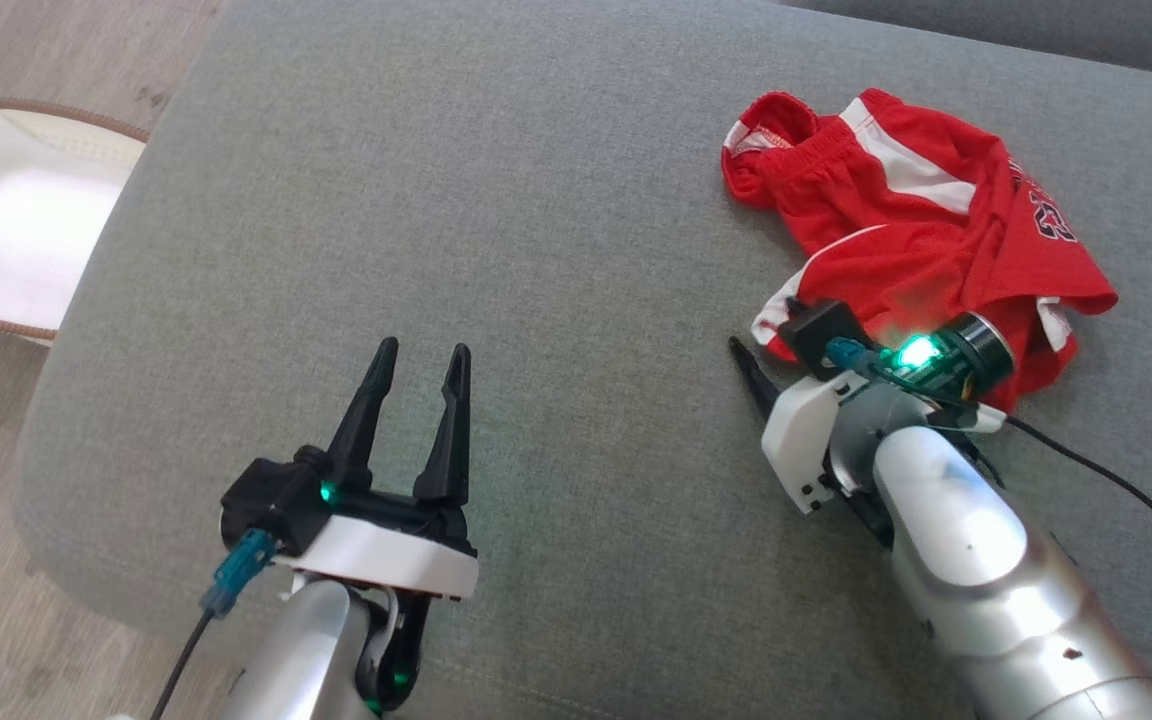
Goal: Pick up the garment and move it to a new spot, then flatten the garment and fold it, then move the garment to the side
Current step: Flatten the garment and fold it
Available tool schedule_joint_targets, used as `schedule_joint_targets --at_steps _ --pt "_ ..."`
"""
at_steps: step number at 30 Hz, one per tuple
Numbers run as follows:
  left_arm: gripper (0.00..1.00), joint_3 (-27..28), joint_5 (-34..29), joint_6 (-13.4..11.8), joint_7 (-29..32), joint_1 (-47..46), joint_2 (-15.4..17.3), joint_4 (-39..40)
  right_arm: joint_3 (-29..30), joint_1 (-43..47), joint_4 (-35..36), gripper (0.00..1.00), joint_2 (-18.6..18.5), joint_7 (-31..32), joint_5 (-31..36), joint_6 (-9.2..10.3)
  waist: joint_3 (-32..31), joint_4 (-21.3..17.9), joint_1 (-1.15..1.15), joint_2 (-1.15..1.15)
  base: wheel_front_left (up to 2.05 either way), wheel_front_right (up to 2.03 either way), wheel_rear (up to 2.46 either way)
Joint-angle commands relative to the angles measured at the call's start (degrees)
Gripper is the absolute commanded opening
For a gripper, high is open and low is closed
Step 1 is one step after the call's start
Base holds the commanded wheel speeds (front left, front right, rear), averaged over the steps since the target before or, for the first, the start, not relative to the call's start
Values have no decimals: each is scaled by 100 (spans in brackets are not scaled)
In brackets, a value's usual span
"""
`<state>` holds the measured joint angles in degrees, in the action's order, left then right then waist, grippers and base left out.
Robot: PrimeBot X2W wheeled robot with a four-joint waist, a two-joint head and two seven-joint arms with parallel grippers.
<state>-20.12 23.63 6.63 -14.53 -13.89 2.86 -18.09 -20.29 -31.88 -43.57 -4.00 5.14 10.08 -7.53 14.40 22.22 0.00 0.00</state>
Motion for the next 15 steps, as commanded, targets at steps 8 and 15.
schedule_joint_targets --at_steps 8,15 --pt "100 408 -88 52 -47 -136 7 132 -240 -3 128 0 111 -366 -428 4 -120 -385 0 0 0 0 0" --pt "100 674 -224 67 -47 -93 45 170 -138 464 887 0 112 -805 -978 4 -366 -1166 0 0 0 0 0"
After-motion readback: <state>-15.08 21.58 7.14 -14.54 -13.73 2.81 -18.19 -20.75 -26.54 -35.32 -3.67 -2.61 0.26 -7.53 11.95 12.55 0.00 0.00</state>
